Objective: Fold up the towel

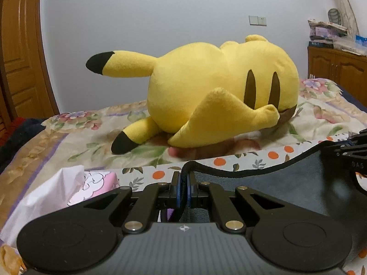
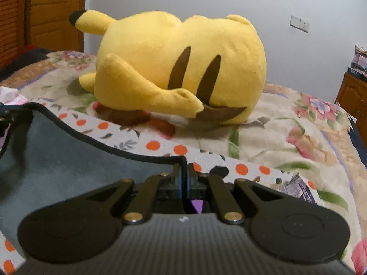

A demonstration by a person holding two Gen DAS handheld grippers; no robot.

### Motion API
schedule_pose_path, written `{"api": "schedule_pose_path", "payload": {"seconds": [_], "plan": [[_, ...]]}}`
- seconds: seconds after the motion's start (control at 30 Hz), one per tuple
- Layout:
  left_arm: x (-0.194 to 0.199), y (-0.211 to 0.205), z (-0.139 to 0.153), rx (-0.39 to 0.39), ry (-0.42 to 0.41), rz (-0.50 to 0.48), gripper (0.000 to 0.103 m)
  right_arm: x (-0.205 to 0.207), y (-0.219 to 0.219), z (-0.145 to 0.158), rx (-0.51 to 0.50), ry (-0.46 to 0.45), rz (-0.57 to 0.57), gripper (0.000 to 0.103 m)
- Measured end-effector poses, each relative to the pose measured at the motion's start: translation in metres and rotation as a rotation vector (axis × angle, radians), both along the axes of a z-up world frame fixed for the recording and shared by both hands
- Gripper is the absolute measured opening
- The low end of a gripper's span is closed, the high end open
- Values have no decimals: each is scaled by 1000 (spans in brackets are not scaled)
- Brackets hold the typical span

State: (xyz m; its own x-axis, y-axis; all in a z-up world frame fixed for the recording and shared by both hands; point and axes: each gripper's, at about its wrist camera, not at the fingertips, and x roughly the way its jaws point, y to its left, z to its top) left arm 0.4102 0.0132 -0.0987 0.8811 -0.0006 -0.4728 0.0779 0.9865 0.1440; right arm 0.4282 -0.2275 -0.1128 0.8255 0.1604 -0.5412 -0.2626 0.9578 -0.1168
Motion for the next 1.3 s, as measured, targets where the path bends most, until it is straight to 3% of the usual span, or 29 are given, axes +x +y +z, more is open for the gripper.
{"api": "schedule_pose_path", "payload": {"seconds": [0.23, 0.3, 0.33, 0.37, 0.4, 0.47, 0.57, 0.7, 1.1, 1.17, 1.3], "plan": [[3, -1, -9, 4, 32, 0, 7, 3, 1, -5, -6, 21, -9, 6], [2, 0, -11, 4, 41, 0, 12, 2, 1, -7, -11, 26, -16, 15], [1, 0, -11, 3, 45, 1, 16, 1, 1, -7, -10, 30, -20, 31], [0, 0, -12, 1, 49, 1, 27, 1, 0, -7, -7, 30, -21, 51], [-1, 1, -12, 0, 53, -3, 38, -2, -1, -7, 0, 25, -20, 56], [-5, 1, -11, -1, 57, -7, 48, -5, -2, -7, 0, 22, -21, 56], [-12, 2, -8, -7, 71, -20, 49, -14, -4, -5, 22, 33, -19, 56], [-27, 2, -5, -35, 81, -31, 63, -31, -4, -5, 48, 48, -4, 57], [-69, -7, -8, 7, 110, -73, 72, -73, -4, -10, 57, 90, 17, 69], [-74, -8, -8, 11, 108, -76, 75, -78, -5, -10, 59, 90, 16, 79], [-85, -10, -8, 6, 115, -75, 77, -89, -9, -8, 72, 85, 13, 84]]}}
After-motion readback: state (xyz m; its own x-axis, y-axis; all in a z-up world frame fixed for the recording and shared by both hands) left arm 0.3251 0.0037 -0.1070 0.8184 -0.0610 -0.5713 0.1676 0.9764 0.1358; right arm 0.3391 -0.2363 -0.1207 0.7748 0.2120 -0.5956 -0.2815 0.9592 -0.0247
